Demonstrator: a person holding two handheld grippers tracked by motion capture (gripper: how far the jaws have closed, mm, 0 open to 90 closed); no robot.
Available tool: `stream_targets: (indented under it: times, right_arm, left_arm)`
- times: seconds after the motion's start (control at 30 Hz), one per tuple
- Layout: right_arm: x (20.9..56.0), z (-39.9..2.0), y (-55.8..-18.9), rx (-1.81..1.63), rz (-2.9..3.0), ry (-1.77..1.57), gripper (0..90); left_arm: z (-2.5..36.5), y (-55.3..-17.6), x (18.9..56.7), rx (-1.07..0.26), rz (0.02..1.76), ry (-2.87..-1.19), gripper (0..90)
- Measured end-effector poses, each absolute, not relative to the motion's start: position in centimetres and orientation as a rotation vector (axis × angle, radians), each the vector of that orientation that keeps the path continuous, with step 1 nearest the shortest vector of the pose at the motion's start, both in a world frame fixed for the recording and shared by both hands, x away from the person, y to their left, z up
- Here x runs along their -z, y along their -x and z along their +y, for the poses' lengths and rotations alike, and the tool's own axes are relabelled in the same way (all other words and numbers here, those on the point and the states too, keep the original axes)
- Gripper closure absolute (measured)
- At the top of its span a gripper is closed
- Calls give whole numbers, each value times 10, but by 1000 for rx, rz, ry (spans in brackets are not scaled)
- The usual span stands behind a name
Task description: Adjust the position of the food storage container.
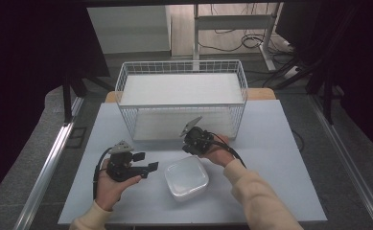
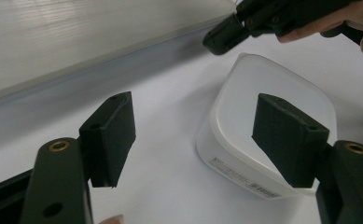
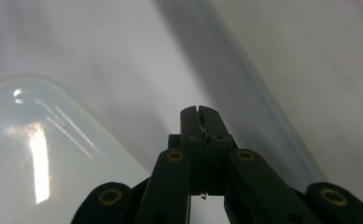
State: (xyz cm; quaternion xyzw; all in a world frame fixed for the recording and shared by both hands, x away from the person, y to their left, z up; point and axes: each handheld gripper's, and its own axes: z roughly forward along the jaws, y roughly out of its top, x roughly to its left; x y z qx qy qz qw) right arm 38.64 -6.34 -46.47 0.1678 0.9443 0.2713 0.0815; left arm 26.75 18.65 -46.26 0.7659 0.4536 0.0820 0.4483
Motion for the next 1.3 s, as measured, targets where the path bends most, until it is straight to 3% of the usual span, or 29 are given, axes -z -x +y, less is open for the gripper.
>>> stream_targets:
  times: [0.37,0.8,1.3]
  right_arm:
    - [469,-87,-376,-784,2887,-499,892]
    - [473,-151,-328,-842,2845,-600,892]
    - [474,-185,-285,-943,2713,-696,892]
  left_arm:
    - [187,-268,462,-192,1128,-1879,295]
    - [184,-266,460,-192,1118,-1879,295]
    - [183,-262,465,-182,1116,-1893,304]
